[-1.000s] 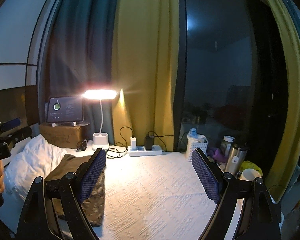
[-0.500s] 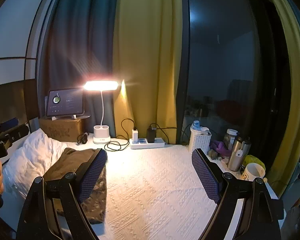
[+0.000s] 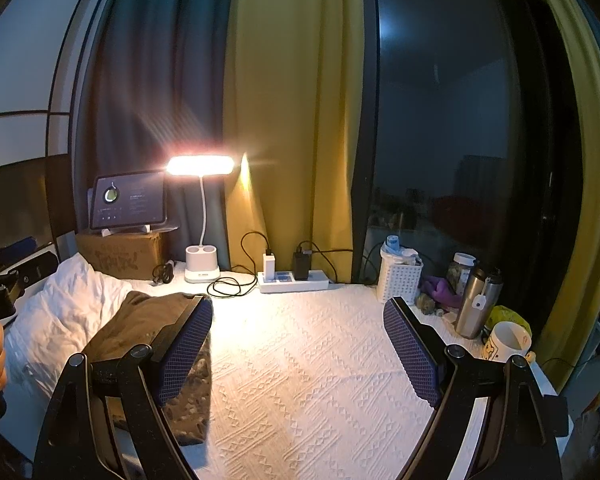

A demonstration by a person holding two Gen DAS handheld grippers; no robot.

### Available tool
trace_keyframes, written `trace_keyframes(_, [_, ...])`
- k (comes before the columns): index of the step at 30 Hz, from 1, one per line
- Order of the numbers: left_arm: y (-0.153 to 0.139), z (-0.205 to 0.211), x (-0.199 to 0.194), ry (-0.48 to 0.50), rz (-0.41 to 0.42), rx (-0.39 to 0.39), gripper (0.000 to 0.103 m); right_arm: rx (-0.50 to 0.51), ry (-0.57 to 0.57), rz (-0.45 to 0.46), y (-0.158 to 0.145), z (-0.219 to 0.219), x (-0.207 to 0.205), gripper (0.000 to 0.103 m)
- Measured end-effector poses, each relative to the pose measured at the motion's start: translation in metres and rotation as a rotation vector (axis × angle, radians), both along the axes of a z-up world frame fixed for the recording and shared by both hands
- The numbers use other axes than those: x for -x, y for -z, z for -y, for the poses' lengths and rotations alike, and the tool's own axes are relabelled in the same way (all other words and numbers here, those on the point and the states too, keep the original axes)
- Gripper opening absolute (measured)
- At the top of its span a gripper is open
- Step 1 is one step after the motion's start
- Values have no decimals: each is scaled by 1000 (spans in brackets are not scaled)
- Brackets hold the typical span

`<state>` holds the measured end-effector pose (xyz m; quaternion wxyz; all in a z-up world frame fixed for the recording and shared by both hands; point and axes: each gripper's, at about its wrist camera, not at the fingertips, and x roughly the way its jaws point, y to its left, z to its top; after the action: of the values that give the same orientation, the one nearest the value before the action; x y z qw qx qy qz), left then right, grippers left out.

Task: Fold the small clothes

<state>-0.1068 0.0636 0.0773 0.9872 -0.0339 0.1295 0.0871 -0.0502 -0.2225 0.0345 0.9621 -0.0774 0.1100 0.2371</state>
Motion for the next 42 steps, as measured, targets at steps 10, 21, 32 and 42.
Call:
trace_keyframes(10, [0, 1, -1, 3, -3, 1, 93, 1, -2, 0, 0, 1, -1, 89])
trace_keyframes(21, [3, 4, -4, 8, -21, 8, 93, 6, 5, -9, 5, 2, -1, 89])
trace_keyframes(32, [4, -1, -7, 5, -23, 9, 93, 7, 7, -10, 5, 3, -2, 89])
trace_keyframes(42, [3, -2, -8, 13, -24, 6, 93, 6, 7, -13, 6, 4, -3, 89])
